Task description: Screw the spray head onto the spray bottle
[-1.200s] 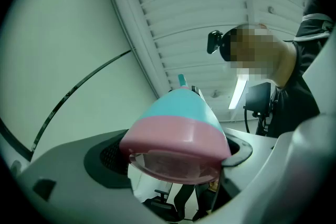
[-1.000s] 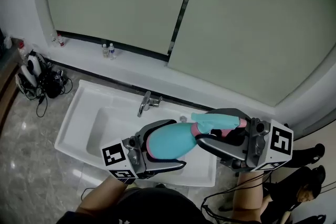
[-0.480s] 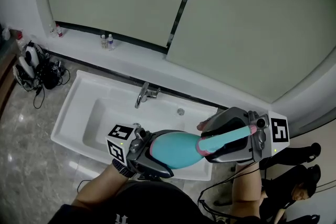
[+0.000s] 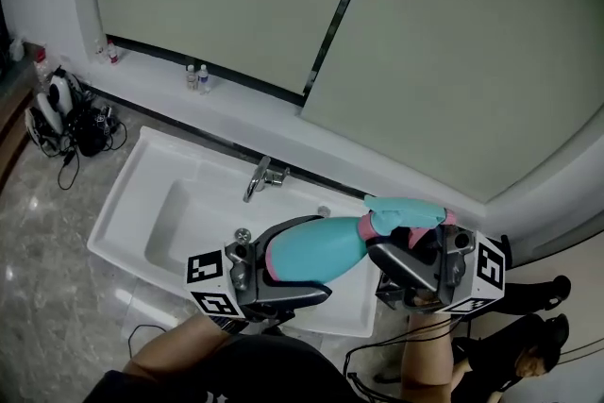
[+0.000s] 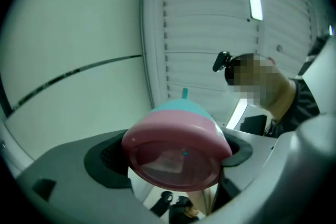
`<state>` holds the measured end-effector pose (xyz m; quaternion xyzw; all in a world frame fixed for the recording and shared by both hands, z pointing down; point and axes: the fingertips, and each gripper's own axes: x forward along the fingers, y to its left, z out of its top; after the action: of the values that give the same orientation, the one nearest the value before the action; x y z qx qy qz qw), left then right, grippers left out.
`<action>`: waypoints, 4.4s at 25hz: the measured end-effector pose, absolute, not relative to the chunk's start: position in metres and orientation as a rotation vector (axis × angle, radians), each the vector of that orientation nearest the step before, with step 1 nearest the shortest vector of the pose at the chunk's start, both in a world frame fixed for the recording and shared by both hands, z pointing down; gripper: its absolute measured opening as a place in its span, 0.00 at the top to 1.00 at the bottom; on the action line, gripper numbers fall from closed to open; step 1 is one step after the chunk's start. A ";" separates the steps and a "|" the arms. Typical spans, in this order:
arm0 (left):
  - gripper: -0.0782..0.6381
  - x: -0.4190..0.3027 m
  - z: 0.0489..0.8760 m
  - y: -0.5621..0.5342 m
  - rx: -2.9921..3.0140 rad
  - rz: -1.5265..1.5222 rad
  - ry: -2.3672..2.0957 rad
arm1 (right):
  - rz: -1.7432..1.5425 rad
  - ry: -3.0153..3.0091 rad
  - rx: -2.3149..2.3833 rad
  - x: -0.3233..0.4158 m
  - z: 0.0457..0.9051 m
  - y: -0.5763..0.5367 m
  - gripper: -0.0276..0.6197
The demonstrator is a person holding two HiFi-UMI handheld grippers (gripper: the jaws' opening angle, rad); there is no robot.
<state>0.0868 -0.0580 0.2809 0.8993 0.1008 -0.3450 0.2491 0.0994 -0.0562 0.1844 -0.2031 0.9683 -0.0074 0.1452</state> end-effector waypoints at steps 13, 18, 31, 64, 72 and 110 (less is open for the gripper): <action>0.23 0.089 0.290 -0.058 2.479 -0.930 0.095 | -0.014 2.691 -1.070 0.126 0.195 -0.046 0.75; 0.23 0.087 0.295 -0.067 2.668 -0.835 -0.014 | -0.145 2.830 -1.054 0.118 0.200 -0.062 0.75; 0.23 0.088 0.283 -0.037 2.190 -0.844 0.658 | 0.036 2.804 -0.263 0.098 0.178 -0.033 0.75; 0.23 0.092 0.292 -0.063 2.371 -0.819 0.420 | 0.049 2.965 -0.718 0.102 0.195 -0.063 0.75; 0.23 0.087 0.294 -0.075 2.955 -0.809 -0.411 | -0.254 2.802 -1.150 0.120 0.213 -0.078 0.75; 0.23 0.073 0.291 -0.098 2.265 -1.078 0.104 | 0.111 2.948 -1.401 0.055 0.198 -0.052 0.67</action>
<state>0.0729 -0.0985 0.2906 0.8577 0.0395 -0.4082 0.3102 0.0545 -0.0525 0.1982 -0.4283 0.9009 0.0338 -0.0619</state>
